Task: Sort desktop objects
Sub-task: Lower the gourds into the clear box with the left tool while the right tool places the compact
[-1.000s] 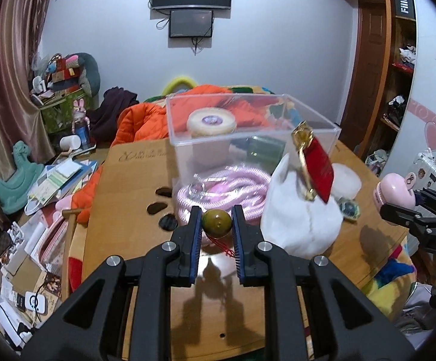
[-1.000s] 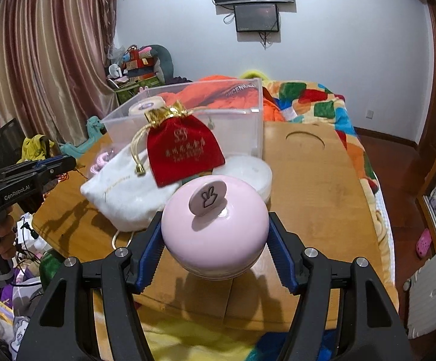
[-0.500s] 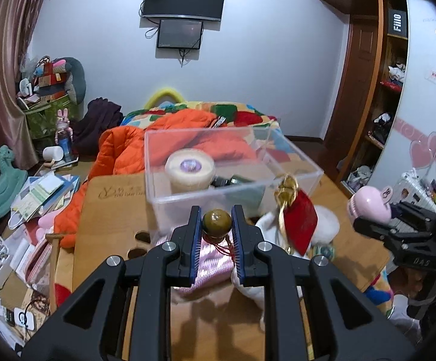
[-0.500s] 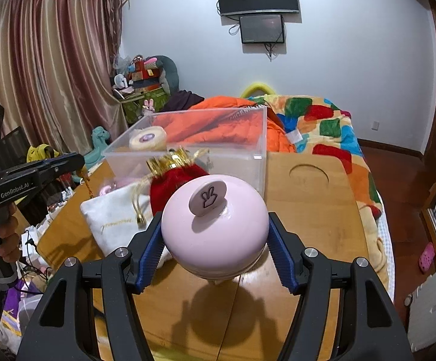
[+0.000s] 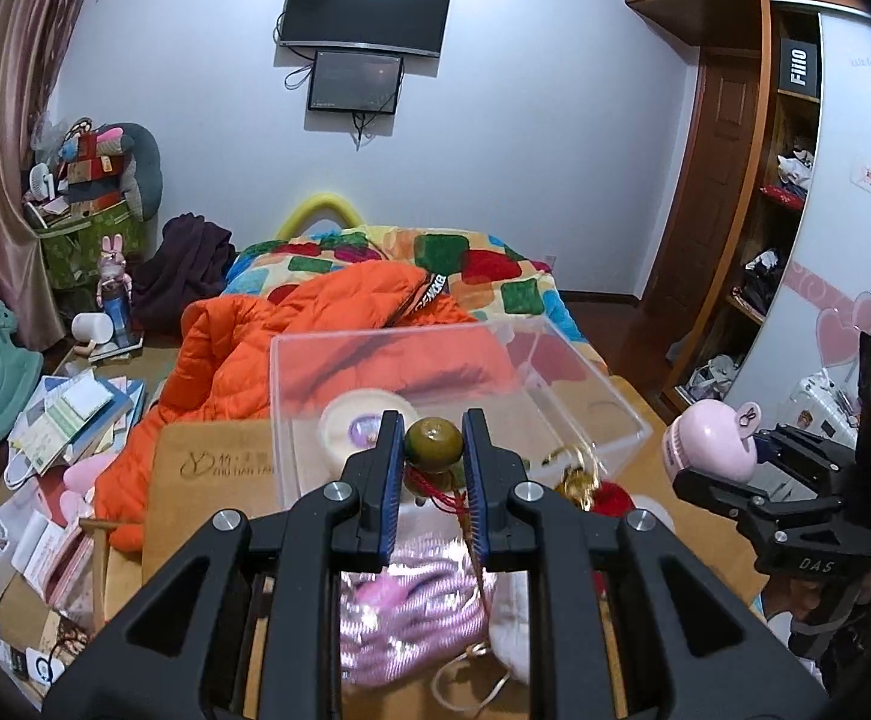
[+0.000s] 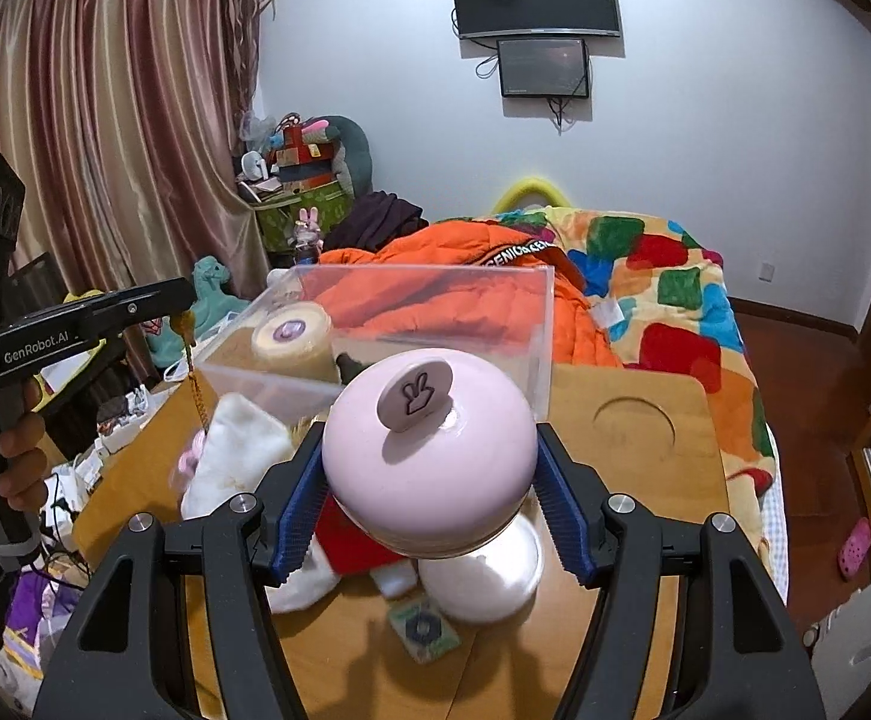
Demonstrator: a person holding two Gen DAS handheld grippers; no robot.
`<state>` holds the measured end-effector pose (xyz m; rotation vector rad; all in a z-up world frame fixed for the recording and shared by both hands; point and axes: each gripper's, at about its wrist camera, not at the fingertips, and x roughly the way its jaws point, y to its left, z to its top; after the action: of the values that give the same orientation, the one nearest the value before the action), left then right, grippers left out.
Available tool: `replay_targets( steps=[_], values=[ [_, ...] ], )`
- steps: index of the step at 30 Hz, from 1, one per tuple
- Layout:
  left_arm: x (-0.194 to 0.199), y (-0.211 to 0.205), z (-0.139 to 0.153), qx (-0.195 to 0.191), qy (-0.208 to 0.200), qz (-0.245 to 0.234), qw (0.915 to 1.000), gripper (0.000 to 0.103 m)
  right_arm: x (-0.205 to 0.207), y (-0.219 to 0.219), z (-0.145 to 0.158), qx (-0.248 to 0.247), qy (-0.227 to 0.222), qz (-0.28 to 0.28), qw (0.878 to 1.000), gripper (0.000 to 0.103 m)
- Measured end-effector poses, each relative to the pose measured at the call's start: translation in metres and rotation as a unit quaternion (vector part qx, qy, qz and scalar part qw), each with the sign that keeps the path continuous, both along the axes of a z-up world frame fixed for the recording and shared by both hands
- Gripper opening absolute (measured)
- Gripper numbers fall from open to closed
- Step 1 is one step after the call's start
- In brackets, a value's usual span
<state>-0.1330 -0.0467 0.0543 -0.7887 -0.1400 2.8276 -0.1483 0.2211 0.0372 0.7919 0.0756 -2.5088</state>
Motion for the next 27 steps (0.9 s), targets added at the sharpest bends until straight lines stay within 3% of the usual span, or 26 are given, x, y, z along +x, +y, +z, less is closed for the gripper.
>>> replay_targets(
  steps=[12,22,27],
  values=[
    [-0.051,0.009,0.000,-0.004,-0.020,-0.012,0.9997,0.019,-0.048,-0.013,0.010,-0.003,-0.007,0.003,1.000,0.061],
    [-0.098,0.022,-0.005,-0.037,-0.045,-0.030,0.9978,0.019,-0.095,-0.023,0.000,0.004,-0.045,0.010,0.999,0.061],
    [-0.117,0.036,-0.014,-0.081,-0.068,-0.045,0.9933,0.019,-0.109,-0.032,-0.010,0.020,-0.060,0.017,0.998,0.061]
  ],
)
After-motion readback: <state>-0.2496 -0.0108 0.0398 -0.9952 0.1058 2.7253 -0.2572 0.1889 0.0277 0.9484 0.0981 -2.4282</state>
